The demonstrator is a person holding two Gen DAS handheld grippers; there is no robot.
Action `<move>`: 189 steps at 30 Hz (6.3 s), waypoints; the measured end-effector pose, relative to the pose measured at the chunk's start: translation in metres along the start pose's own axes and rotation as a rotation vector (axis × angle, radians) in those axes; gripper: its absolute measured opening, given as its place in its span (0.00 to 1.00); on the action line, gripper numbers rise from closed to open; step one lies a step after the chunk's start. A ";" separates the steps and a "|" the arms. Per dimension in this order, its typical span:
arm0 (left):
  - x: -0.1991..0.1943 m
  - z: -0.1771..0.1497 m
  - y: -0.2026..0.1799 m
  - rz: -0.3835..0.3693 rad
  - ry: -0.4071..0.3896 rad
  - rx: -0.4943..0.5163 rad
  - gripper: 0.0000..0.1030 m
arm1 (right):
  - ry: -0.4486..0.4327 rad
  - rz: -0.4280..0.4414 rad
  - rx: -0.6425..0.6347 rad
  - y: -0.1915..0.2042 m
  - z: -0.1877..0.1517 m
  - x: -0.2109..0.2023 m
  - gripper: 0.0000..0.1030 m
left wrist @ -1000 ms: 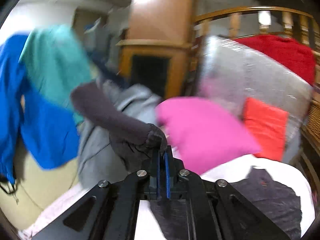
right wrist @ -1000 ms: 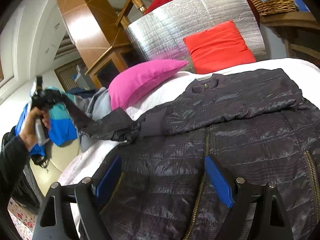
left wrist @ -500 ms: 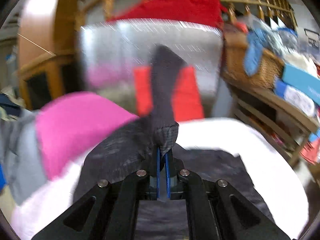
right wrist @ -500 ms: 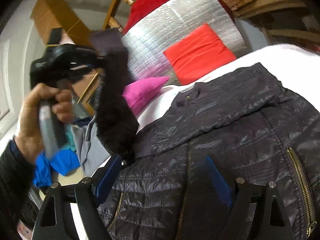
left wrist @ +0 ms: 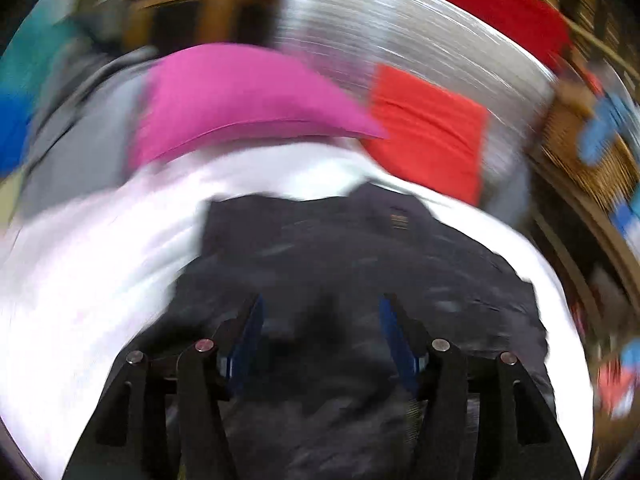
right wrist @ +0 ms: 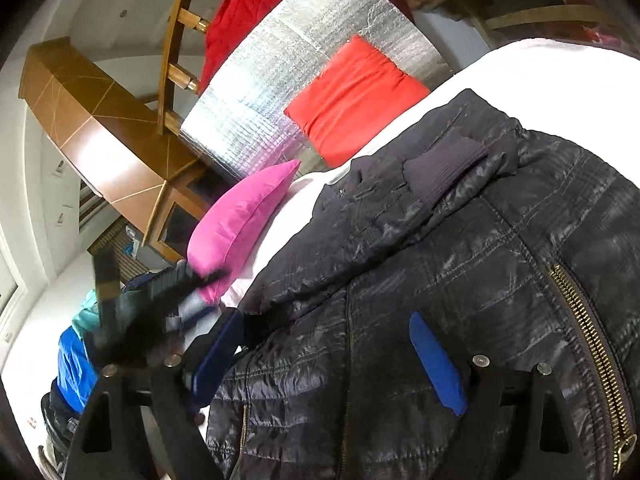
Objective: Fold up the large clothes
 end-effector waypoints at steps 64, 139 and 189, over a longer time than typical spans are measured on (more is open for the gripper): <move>0.033 -0.052 0.066 -0.091 0.011 -0.277 0.61 | 0.213 -0.552 -0.153 -0.101 0.123 0.073 0.37; 0.124 0.107 0.070 0.000 0.164 0.088 0.71 | 0.240 -0.415 -0.320 -0.064 0.185 0.089 0.83; 0.124 0.033 -0.083 0.074 0.067 0.480 0.59 | 0.255 -0.533 -0.460 -0.077 0.168 0.083 0.76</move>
Point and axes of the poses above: each gripper's, at about its wrist camera, not at the fingertips, and x roughly the way its jaws point, y to its left, z to its top, the point moved 9 cm from there along x, roughly the way its jaws point, and after that the axes turned 9 degrees about y, right-handed, at the moved point
